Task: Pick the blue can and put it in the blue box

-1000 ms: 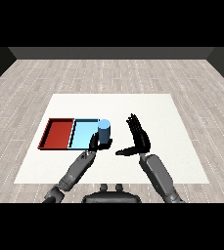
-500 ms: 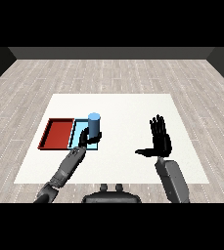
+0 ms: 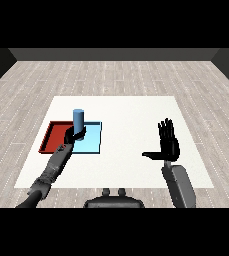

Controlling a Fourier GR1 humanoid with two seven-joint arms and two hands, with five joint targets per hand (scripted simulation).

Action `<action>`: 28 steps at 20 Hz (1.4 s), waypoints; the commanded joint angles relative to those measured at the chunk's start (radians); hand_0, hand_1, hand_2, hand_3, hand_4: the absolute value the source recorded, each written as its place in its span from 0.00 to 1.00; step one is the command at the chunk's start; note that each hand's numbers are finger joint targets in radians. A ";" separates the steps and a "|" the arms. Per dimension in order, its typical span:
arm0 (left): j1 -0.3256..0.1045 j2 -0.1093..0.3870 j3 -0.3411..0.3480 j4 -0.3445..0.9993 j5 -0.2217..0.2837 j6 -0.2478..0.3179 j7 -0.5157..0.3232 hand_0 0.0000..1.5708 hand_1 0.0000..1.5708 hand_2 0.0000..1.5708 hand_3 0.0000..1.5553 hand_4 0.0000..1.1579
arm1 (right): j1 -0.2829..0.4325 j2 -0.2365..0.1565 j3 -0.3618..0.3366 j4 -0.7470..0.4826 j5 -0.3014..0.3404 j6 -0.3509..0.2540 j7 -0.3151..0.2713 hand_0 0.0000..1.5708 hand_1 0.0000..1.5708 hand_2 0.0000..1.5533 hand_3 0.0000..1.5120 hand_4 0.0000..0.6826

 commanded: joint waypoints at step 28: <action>-0.125 -0.072 -0.003 0.535 -0.167 0.105 0.116 0.00 0.00 0.00 0.00 0.00 | -0.020 0.094 -0.047 0.167 -0.009 0.058 -0.075 0.00 0.00 0.00 0.00 0.00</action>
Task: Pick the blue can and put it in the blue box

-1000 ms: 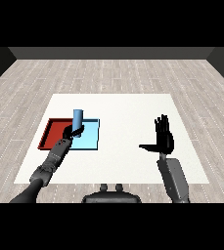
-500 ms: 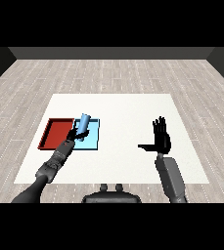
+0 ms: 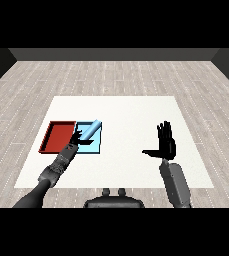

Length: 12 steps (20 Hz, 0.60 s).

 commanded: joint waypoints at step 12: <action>0.125 -0.010 0.169 -0.409 0.159 0.093 -0.547 0.00 0.00 0.00 0.00 0.00 | 0.025 -0.017 -0.027 -0.024 -0.042 0.055 0.016 0.00 0.00 0.00 0.00 0.00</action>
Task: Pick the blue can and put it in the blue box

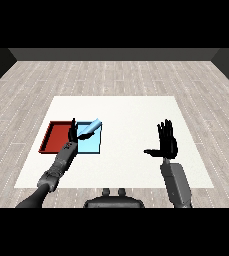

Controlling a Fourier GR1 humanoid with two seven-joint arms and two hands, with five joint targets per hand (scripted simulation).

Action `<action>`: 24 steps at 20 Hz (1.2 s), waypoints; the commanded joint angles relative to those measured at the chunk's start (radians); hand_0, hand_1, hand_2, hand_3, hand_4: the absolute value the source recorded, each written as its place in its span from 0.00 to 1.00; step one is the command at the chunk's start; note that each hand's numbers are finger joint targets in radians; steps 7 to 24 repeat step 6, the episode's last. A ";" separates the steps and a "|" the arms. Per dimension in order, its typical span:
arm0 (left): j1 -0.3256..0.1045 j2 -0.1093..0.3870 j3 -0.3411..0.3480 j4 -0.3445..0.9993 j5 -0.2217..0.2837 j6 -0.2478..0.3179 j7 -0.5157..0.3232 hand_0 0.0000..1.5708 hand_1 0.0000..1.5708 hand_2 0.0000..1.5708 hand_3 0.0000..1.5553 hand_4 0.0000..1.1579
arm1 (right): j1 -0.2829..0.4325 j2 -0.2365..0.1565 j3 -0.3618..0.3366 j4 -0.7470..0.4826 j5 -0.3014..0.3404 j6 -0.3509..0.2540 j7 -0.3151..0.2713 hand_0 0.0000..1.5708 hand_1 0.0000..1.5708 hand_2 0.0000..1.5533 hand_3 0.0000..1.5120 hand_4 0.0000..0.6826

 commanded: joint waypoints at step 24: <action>0.221 -0.045 -0.037 -0.444 0.057 -0.216 -0.281 0.00 0.00 0.00 0.00 0.00 | 0.034 -0.025 0.029 -0.011 0.050 -0.002 0.027 0.00 0.00 0.00 0.00 0.00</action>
